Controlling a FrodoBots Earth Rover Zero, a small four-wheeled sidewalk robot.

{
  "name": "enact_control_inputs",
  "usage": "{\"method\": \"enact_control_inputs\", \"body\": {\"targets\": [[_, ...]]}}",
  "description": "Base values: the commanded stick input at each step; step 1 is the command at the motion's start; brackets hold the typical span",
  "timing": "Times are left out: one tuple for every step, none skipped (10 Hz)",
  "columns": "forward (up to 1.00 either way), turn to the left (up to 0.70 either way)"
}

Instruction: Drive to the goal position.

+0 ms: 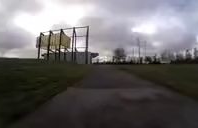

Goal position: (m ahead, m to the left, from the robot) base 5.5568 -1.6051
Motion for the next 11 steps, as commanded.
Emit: {"method": "enact_control_inputs", "body": {"targets": [[1.00,-0.17],[1.00,-0.27],[1.00,-0.29],[1.00,-0.29],[1.00,-0.30],[1.00,-0.31],[1.00,-0.31],[1.00,-0.32],[1.00,-0.33],[1.00,-0.33],[1.00,-0.34]]}}
